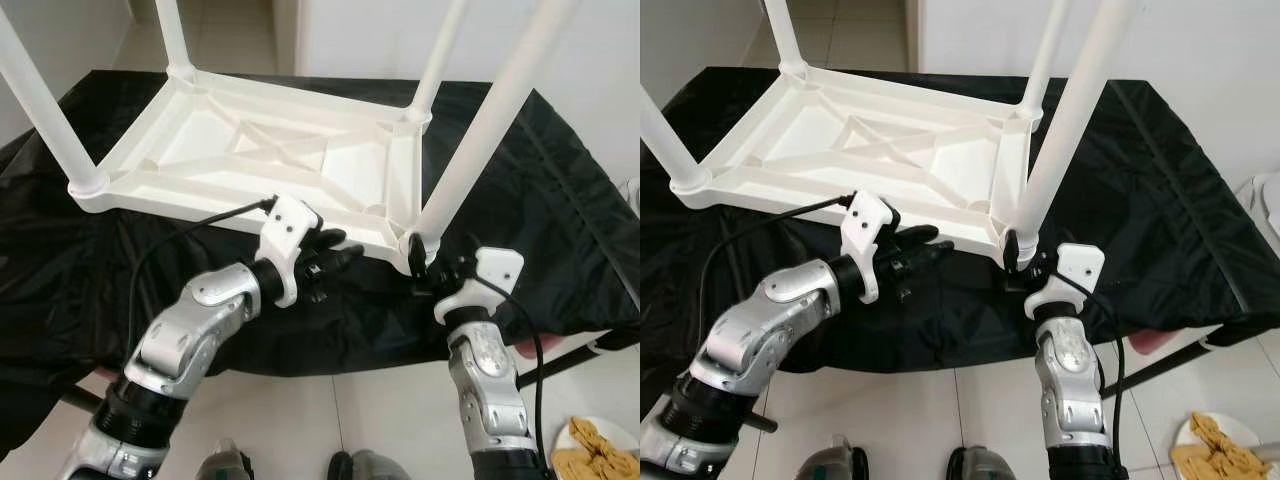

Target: Building children table

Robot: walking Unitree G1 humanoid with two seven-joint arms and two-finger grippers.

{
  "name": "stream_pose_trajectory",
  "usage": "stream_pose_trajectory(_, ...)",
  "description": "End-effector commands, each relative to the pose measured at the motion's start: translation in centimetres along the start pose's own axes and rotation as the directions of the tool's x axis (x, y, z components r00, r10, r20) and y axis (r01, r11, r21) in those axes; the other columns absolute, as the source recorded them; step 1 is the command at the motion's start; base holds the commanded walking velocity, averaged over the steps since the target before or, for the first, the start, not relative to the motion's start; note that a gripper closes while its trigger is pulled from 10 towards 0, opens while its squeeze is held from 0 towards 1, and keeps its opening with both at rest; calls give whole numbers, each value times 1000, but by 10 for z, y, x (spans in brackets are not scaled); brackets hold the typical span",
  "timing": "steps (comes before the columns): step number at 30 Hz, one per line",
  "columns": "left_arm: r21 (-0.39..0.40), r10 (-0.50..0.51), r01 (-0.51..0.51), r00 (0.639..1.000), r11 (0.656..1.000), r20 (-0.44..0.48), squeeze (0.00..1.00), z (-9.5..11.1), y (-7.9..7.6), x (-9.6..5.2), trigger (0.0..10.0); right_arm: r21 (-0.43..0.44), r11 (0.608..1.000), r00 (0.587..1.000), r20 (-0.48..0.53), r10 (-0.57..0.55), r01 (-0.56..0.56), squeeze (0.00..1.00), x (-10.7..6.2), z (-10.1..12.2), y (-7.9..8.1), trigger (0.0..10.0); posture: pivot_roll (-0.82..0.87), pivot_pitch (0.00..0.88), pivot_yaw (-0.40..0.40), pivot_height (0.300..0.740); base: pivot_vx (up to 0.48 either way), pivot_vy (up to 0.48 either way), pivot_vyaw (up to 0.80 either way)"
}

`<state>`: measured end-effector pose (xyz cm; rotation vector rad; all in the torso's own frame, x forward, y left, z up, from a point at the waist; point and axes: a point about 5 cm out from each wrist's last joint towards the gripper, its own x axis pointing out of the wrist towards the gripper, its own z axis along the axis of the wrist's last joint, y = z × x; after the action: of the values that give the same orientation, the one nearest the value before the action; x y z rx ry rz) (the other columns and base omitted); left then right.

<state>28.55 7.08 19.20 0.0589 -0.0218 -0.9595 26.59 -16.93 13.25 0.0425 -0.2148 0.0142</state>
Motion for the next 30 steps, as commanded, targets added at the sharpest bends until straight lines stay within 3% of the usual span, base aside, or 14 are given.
stream_pose_trajectory(1, 21, 4, -4, 1000, 1000, -12, 0, -2, 6, 1, 10000, 17, 999, 999, 0, 36, -36, 0, -4, 1, 0, 10000, 16, 84, -32, 740, 0, 0, 0)
stream_pose_trajectory(2, 47, 43, -42, 999, 998, -21, 0, -2, 18, 4, 10000, 51, 990, 990, -29, 136, -135, 0, -8, -2, 5, 10000, 17, 86, -29, 740, 0, 0, 0)
stream_pose_trajectory(8, 104, 84, -79, 996, 991, -41, 0, -1, 35, 8, 10000, 58, 976, 977, -29, 211, -210, 0, -10, -1, 1, 10000, 11, 90, -23, 740, 0, 0, 0)
stream_pose_trajectory(13, 237, 101, -80, 992, 968, -77, 0, 0, 51, 18, 10000, 50, 955, 955, -44, 295, -292, 0, -16, -1, 5, 10000, 12, 97, -25, 740, 0, 0, 0)
stream_pose_trajectory(19, 315, 54, 2, 984, 949, -170, 0, -8, 57, 29, 10000, 110, 920, 922, -60, 383, -376, 0, -24, 0, 8, 10000, 12, 108, -23, 740, 0, 0, 0)
stream_pose_trajectory(22, 329, 7, 94, 956, 940, -293, 0, -22, 59, 36, 10000, 101, 887, 883, -96, 459, -450, 0, -30, 0, 2, 10000, -5, 122, -11, 740, 0, 0, 0)
stream_pose_trajectory(25, 348, -31, 168, 929, 922, -368, 0, -30, 58, 41, 10000, 91, 887, 882, -102, 460, -452, 0, -28, 5, -11, 10000, -13, 127, -6, 740, 0, 0, 0)
stream_pose_trajectory(30, 374, -26, 206, 901, 904, -434, 0, -37, 63, 47, 10000, 70, 894, 889, -93, 448, -443, 0, -26, 12, -19, 10000, -27, 137, 4, 740, 0, 0, 0)
